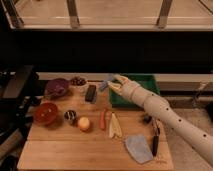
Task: Place sponge in tray
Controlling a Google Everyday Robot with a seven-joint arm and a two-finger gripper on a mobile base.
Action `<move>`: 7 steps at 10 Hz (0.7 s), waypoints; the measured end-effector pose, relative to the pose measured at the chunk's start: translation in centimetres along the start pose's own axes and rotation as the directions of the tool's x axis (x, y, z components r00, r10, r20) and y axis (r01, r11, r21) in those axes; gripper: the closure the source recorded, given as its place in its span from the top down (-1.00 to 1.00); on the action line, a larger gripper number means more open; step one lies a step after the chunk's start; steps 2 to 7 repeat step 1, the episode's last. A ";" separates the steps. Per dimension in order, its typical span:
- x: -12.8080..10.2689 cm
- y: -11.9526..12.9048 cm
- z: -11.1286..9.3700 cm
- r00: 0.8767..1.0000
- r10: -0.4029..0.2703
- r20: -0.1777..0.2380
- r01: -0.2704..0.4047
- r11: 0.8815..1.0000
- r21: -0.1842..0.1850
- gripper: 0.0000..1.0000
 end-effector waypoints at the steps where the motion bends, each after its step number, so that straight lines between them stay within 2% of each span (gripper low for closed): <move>1: 0.2 -0.3 -0.1 1.000 0.006 -0.006 -0.006 1.000 0.011 -1.00; 7: 0.2 -0.3 -0.1 1.000 0.006 -0.006 -0.006 1.000 0.011 -1.00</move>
